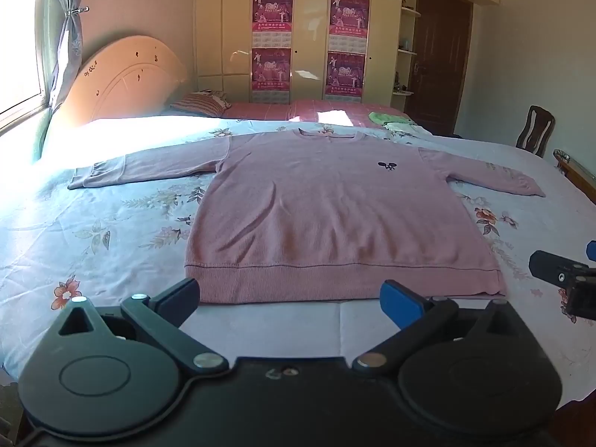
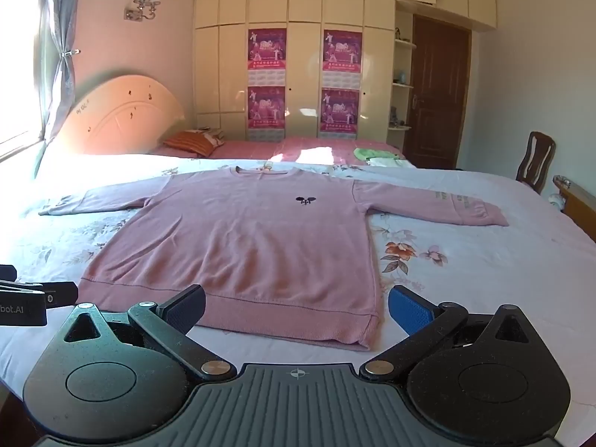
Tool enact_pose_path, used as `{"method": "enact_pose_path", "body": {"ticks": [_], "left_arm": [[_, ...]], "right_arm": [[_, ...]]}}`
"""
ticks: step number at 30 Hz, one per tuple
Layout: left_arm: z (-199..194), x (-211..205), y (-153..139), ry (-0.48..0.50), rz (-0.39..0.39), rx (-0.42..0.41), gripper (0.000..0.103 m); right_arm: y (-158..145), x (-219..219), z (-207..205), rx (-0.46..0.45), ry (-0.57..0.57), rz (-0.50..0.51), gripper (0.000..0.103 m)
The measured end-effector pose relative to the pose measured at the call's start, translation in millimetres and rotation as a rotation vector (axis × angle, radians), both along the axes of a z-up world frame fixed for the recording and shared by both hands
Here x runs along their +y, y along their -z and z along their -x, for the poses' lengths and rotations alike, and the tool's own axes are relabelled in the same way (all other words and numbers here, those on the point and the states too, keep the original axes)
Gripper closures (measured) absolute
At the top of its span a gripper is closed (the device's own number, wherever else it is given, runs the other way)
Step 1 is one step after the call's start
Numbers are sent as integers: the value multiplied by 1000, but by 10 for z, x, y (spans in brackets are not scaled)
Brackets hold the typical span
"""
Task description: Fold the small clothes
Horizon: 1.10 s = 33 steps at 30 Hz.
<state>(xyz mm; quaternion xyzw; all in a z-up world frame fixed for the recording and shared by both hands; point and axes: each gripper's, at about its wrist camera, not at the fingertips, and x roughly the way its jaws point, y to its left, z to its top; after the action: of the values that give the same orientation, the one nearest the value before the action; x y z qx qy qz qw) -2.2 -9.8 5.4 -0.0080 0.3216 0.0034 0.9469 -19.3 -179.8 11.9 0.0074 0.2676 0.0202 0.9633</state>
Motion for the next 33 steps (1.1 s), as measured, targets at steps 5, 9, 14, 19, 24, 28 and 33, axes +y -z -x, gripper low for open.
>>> {"method": "enact_pose_path", "body": {"ticks": [5,9,14,19,24,28,33], "left_arm": [[5,25,13,-6,-6,1,0],[8,37,16,-10,-9,1,0],[16,29,6,-13,-10,-1,0],[10,33,4,-12,-9,0,0],[13,26,7,-12,-9,1,0],[10,24,8,-14,-10,1,0],[11,14,9,-12,-11,-1,0]], "right_arm": [[3,16,1,-2,-5,-3,0],[2,30,3,0,-9,-3,0],[-5,36,-8,-3,-12,-2,0],[-9,51,-22,-4,-12,0,0],[-13,52,-12,-3,-16,0,0],[-17,58,-12,-3,-15,0,0],[-36,67,-9,-9,-14,0,0]]}}
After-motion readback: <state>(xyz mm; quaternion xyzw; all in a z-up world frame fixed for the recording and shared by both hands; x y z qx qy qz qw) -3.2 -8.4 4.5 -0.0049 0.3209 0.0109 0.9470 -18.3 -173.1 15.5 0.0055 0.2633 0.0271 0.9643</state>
